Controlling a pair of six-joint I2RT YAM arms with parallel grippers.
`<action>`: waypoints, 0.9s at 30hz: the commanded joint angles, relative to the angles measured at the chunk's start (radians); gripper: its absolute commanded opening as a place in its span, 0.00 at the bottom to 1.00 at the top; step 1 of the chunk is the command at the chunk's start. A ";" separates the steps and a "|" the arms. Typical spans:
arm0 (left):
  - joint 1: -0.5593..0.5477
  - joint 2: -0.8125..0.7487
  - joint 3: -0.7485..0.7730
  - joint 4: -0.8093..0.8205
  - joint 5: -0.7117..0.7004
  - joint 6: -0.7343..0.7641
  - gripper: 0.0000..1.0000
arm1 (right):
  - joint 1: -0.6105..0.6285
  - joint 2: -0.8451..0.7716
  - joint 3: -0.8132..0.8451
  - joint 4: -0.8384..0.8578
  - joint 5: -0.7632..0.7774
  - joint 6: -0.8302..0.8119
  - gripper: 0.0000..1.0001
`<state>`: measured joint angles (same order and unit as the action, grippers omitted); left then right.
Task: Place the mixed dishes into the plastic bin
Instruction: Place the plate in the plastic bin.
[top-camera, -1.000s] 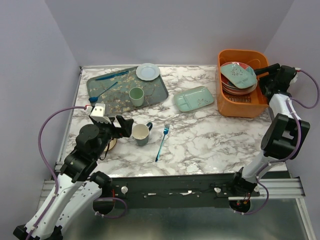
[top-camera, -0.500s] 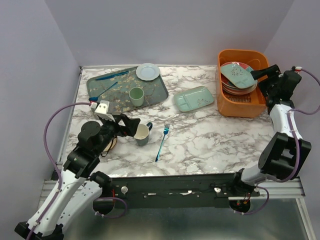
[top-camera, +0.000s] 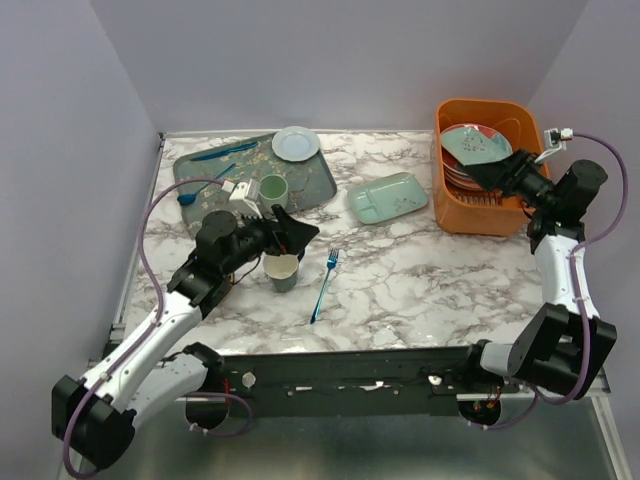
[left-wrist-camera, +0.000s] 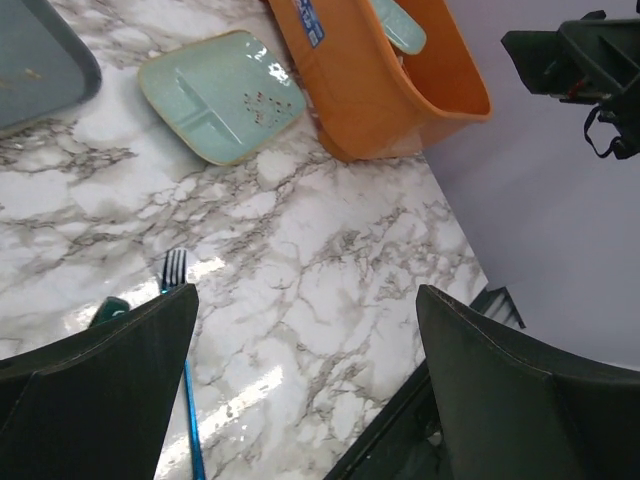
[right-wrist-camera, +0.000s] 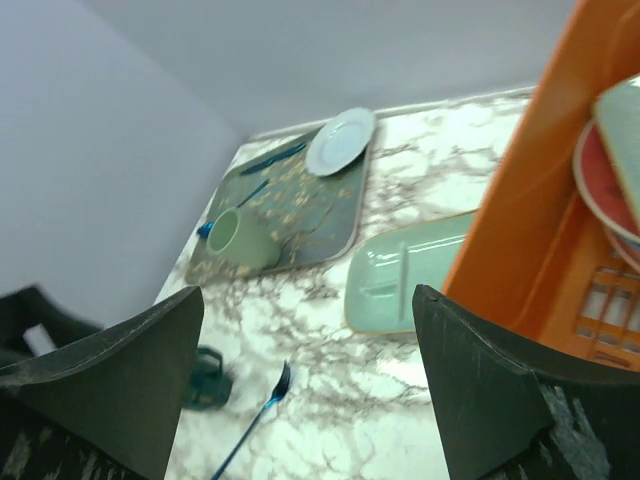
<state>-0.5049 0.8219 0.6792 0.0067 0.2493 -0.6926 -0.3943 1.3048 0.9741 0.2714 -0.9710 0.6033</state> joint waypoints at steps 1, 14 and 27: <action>-0.047 0.137 0.085 0.107 0.058 -0.102 0.99 | -0.005 -0.104 -0.074 0.054 -0.251 -0.086 0.93; -0.182 0.611 0.328 0.164 -0.125 -0.192 0.99 | -0.005 -0.272 -0.143 -0.093 -0.379 -0.289 0.93; -0.152 1.054 0.575 0.216 -0.199 -0.261 0.93 | -0.006 -0.279 -0.150 -0.120 -0.402 -0.307 0.93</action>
<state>-0.6758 1.7752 1.1881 0.1814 0.0967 -0.9161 -0.3946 1.0359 0.8345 0.1734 -1.3369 0.3164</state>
